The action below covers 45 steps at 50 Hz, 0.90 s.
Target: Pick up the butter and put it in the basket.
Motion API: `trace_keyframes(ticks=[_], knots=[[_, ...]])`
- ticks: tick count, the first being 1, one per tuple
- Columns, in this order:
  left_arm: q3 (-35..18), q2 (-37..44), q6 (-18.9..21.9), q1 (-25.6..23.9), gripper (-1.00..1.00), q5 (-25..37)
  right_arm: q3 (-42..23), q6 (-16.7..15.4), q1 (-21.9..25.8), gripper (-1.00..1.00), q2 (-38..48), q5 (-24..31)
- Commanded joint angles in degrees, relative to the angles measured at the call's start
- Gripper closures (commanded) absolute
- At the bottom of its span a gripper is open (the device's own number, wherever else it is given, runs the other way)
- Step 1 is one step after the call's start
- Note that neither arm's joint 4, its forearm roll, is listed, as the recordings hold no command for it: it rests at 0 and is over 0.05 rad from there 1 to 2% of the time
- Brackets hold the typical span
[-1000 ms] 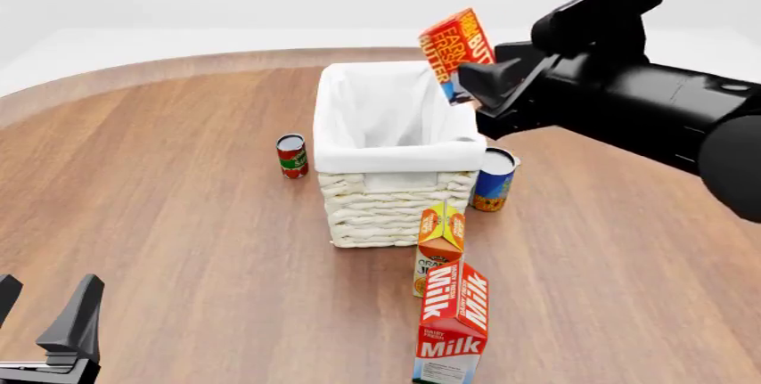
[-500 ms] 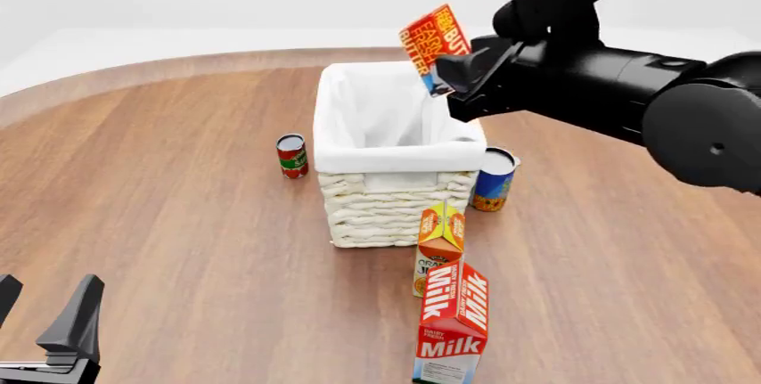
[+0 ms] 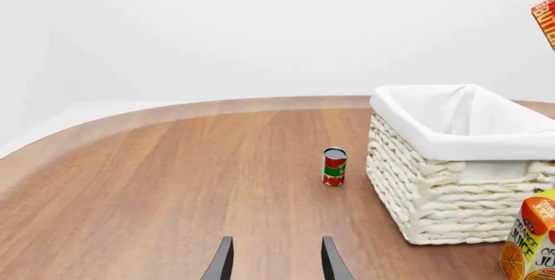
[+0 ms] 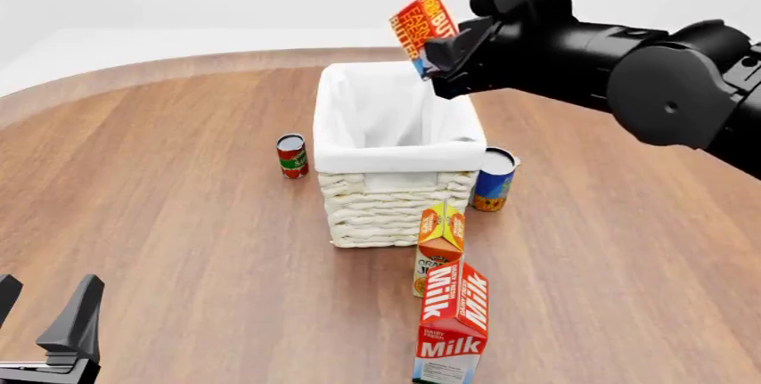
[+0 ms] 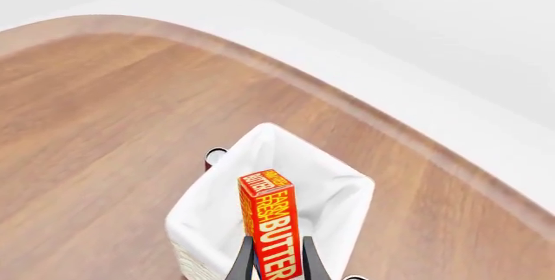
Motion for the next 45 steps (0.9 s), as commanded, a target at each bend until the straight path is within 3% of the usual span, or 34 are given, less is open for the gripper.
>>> trace_keyframes(ticks=[1, 45], knots=[[0.0, 0.0, 0.0, 0.0, -1.0, 0.0, -3.9, 0.0, -0.4, 1.0, 1.8, 0.4], [0.0, 0.0, 0.0, 0.0, -1.0, 0.0, -17.5, -5.9, -0.1, 1.0, 16.0, 9.7]])
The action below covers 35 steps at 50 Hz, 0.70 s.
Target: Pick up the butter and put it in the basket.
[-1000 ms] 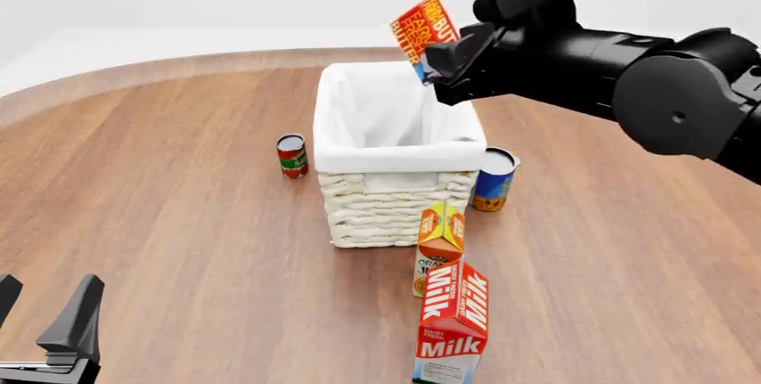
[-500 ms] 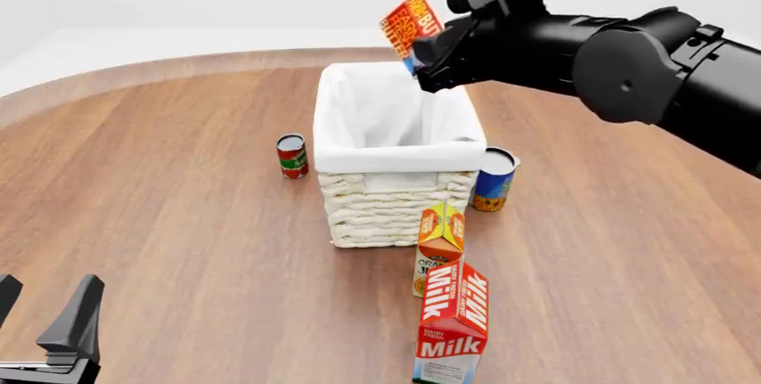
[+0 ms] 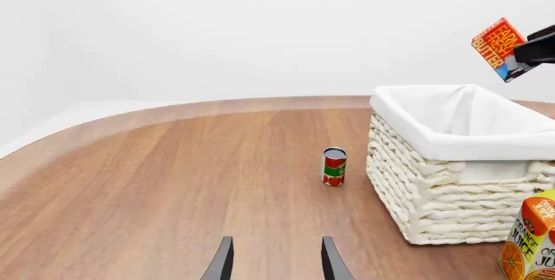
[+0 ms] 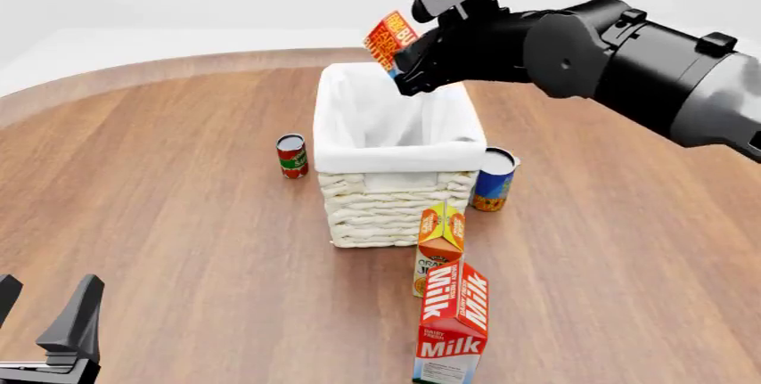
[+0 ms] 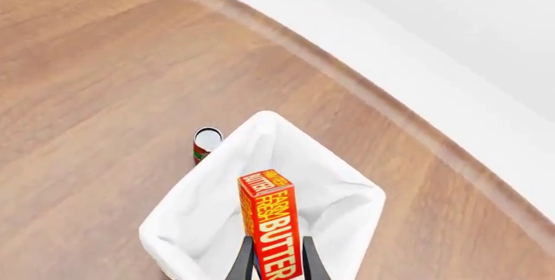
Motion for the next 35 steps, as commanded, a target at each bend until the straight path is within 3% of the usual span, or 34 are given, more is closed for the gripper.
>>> trace_keyframes(ticks=[1, 35], knots=[[0.0, 0.0, 0.0, 0.0, -1.0, 0.0, -3.9, -0.3, 0.2, 1.0, 1.9, 2.1], [0.0, 0.0, 0.0, 0.0, -1.0, 0.0, -11.3, -4.3, -0.5, 1.0, 10.2, 7.8]])
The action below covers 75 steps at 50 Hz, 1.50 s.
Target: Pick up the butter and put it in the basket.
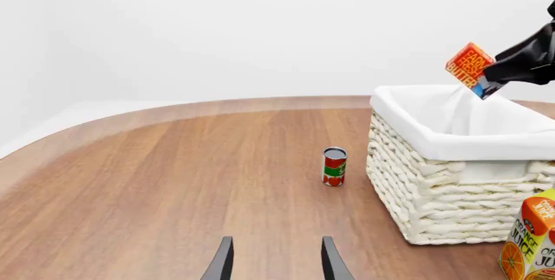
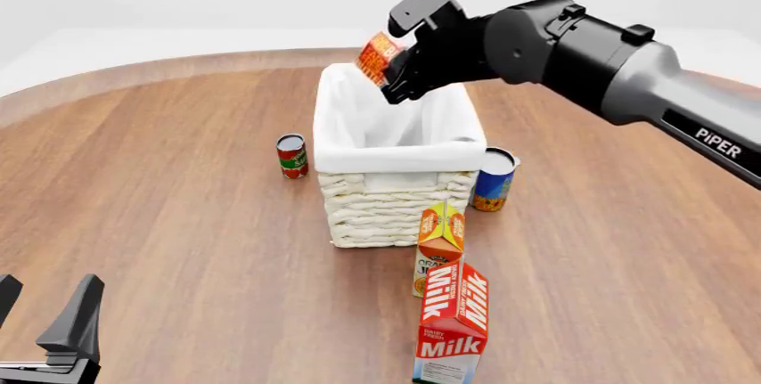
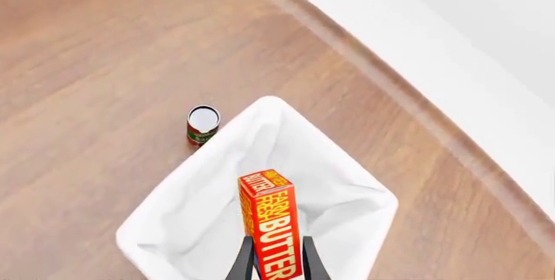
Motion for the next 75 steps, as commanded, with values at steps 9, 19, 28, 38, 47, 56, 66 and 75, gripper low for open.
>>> trace_keyframes(ticks=[9, 19, 28, 38, 47, 56, 66, 75], knots=[[0.0, 0.0, 0.0, 0.0, -1.0, 0.0, -4.1, -1.9, -0.9, 1.0, 3.5, 2.1], [0.0, 0.0, 0.0, 0.0, -1.0, 0.0, -3.8, -4.5, -1.6, 1.0, 5.8, 2.5], [0.0, 0.0, 0.0, 0.0, -1.0, 0.0, -4.6, -5.5, -1.8, 1.0, 6.8, 3.2], [0.0, 0.0, 0.0, 0.0, -1.0, 0.0, -6.3, -5.9, -1.7, 1.0, 8.3, 3.7], [0.0, 0.0, 0.0, 0.0, -1.0, 0.0, -6.8, -6.2, -1.6, 1.0, 9.5, 3.5], [0.0, 0.0, 0.0, 0.0, -1.0, 0.0, -8.3, -6.3, -1.7, 1.0, 10.6, 3.9], [0.0, 0.0, 0.0, 0.0, -1.0, 0.0, -8.3, -6.4, -1.5, 1.0, 11.3, 3.6], [0.0, 0.0, 0.0, 0.0, -1.0, 0.0, -8.0, -6.7, -1.6, 1.0, 12.3, 3.7]])
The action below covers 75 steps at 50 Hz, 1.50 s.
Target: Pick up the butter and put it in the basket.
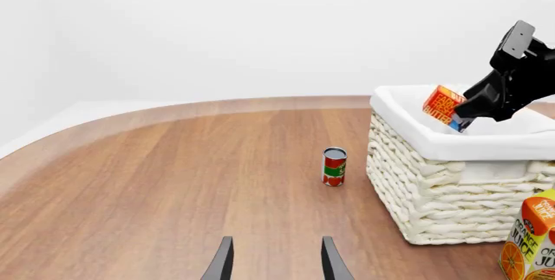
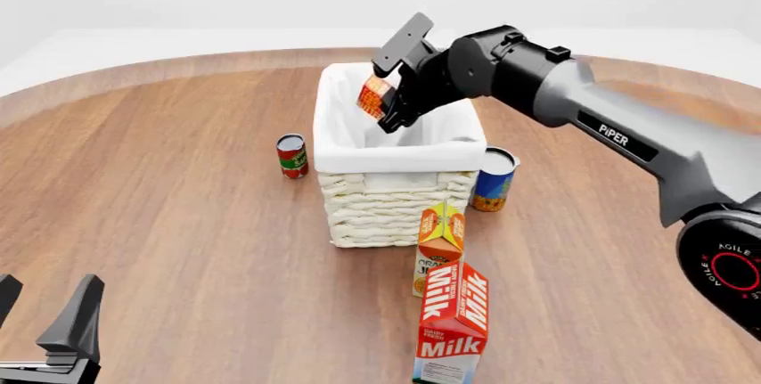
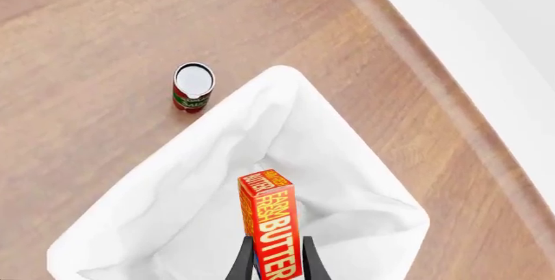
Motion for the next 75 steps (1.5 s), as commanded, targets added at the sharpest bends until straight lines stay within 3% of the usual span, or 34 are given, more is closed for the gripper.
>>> trace_keyframes(ticks=[1, 32, 33, 57, 71, 75], knots=[[0.0, 0.0, 0.0, 0.0, -1.0, 0.0, -0.9, 0.6, -0.1, 1.0, 0.5, -0.3], [0.0, 0.0, 0.0, 0.0, -1.0, 0.0, -3.8, -0.1, -0.7, 1.0, 1.1, 0.4], [0.0, 0.0, 0.0, 0.0, -1.0, 0.0, -3.8, -0.1, -0.7, -1.0, 1.0, 0.4], [0.0, 0.0, 0.0, 0.0, -1.0, 0.0, -5.3, -0.5, -1.4, -1.0, 2.0, 0.5], [0.0, 0.0, 0.0, 0.0, -1.0, 0.0, 1.0, -0.3, -0.4, -1.0, -2.3, -3.9], [0.0, 0.0, 0.0, 0.0, -1.0, 0.0, 3.1, 3.9, 1.6, -1.0, -7.8, -6.3]])
